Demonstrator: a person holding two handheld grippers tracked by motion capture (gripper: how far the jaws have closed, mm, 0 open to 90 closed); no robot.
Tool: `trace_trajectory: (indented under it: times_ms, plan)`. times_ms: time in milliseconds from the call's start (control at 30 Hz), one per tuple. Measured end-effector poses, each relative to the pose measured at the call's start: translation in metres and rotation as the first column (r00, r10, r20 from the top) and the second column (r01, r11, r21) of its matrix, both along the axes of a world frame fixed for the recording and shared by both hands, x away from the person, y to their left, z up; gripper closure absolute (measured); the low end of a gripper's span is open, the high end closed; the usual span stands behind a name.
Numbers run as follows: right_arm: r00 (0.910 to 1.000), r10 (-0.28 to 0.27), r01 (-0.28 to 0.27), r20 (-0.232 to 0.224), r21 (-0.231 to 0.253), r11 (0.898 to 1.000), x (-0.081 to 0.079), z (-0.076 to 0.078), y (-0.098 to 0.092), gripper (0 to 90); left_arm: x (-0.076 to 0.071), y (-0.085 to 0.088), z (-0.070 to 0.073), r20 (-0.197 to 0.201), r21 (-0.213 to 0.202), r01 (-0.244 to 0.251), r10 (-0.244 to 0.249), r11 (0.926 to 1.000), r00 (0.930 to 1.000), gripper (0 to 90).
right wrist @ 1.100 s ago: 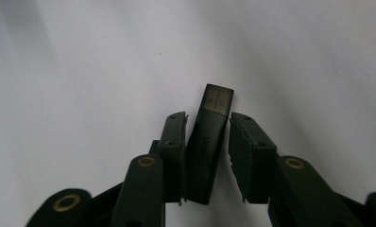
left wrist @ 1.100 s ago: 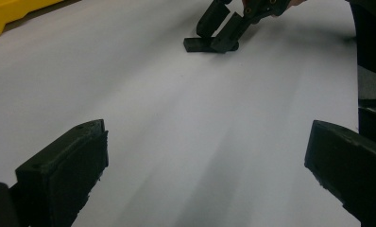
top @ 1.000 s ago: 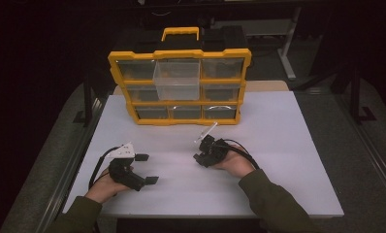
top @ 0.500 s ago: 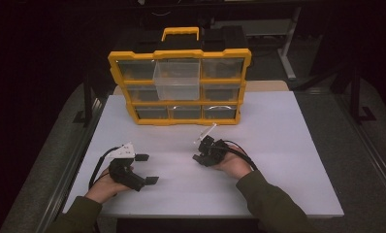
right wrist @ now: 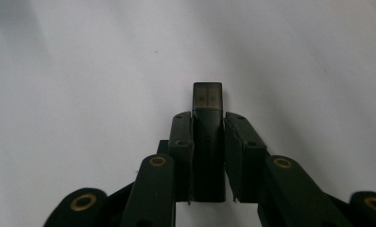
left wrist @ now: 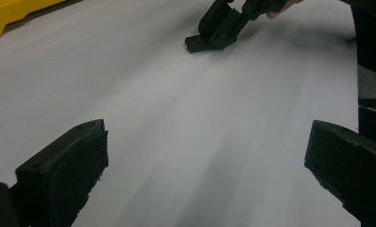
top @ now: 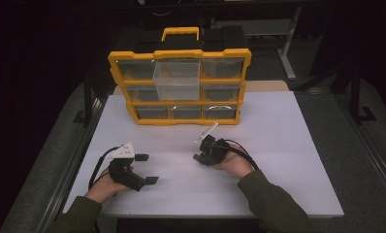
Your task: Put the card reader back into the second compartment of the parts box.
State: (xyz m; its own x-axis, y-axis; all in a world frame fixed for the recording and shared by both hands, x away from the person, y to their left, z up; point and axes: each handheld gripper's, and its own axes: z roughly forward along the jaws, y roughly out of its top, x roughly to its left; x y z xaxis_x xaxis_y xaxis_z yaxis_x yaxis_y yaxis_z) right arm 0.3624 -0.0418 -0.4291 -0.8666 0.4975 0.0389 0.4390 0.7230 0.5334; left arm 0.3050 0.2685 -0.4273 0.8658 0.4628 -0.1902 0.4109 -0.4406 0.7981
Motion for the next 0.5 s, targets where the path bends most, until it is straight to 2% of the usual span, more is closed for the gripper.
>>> trace_trajectory:
  times_ms: [100,500]
  plan:
    - [0.9999,-0.007,0.008,-0.007,0.018,1.0,0.001,0.003,-0.003,72.4,0.0,0.0,0.0,0.0,-0.001,0.001,-0.001,1.0,1.0,0.0]
    - [0.9999,-0.009,0.01,-0.01,0.04,0.999,0.002,0.015,-0.013,72.3,0.0,0.0,0.0,0.001,-0.001,0.001,-0.001,1.0,1.0,0.0]
